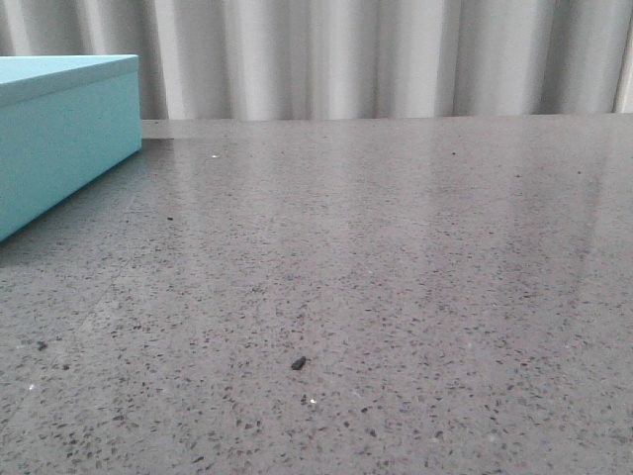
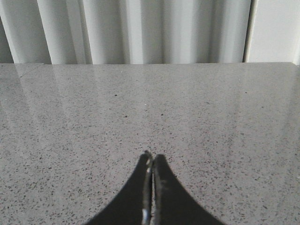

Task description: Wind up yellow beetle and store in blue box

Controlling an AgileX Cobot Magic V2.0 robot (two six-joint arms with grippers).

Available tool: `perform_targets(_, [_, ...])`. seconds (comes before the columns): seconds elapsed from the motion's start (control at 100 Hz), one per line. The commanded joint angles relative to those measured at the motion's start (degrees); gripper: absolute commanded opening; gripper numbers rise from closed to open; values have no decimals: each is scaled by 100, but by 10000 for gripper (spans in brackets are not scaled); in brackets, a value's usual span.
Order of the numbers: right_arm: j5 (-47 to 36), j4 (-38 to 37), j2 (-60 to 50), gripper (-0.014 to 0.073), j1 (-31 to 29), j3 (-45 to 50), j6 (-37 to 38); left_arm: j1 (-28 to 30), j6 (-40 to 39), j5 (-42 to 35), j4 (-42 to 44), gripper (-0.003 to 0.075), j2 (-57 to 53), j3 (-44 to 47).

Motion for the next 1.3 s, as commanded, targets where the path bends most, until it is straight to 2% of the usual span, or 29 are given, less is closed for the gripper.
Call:
perform_targets(0.0, [-479,-74,51,-61,-15,-152,-31,12,-50,-396,-147,-21,-105,-136])
perform_targets(0.62, [-479,-74,51,-61,-15,-152,-31,12,-50,-396,-147,-21,-105,-136])
perform_targets(0.74, [-479,-74,51,-61,-15,-152,-31,20,-50,-620,-147,-21,-105,-94])
perform_targets(0.86, [-479,-74,51,-61,-15,-152,-31,20,-101,-1183,-136,-21,-105,155])
perform_targets(0.93, [-490,-74,51,-61,-15,-152,-31,20,-438,-1456,-4,-21,-105,317])
perform_targets(1.08, [-490,-74,51,-61,-15,-152,-31,20,-1659,-1786,692,-21,-105,684])
perform_targets(1.29, [-490,-74,51,-61,-15,-152,-31,20,-2805,-1809,1303,-21,-105,1147])
